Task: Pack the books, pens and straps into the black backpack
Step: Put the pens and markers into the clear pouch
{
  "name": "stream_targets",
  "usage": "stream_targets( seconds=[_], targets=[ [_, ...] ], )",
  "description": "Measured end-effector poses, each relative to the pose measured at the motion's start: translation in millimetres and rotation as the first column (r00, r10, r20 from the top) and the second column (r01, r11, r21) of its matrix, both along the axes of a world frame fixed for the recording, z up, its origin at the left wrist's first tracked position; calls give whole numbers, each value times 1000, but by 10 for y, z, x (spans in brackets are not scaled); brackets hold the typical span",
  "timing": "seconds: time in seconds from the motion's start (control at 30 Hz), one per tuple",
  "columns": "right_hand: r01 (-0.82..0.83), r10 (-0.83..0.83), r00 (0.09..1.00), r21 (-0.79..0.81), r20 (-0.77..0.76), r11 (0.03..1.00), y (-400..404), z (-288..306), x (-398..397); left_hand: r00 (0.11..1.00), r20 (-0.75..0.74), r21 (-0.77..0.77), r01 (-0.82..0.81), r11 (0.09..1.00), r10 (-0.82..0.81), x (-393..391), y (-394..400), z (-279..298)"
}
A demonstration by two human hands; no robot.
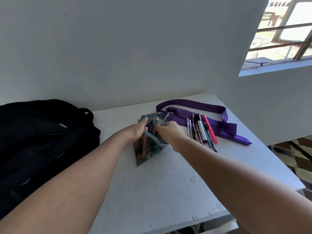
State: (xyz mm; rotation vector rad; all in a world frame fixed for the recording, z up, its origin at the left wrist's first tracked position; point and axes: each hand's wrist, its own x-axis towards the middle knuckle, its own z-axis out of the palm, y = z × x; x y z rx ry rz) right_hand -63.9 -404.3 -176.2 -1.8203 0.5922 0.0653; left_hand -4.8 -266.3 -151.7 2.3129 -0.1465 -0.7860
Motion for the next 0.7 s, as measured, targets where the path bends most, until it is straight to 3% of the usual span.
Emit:
stream_targets(
  seconds=[0.1,0.17,0.37,0.57,0.7],
  targets=[
    [-111,111,994,-169,-11,979,96,-26,-8,1000,3,-23,3,1000,-3,-104,13,140],
    [-135,141,990,-196,19,971,127,-16,-6,1000,13,-29,4,1000,-3,-170,4,211],
    [-74,107,992,-361,71,930,-11,-22,-112,998,-24,-4,-59,998,59,-183,22,186],
    [-77,51,996,-392,-77,917,-213,-179,-139,994,-76,-32,-87,996,85,-209,51,193],
    [-44,62,995,-227,73,973,-176,-195,-133,993,-81,-67,-92,993,87,-236,51,224]
  ],
)
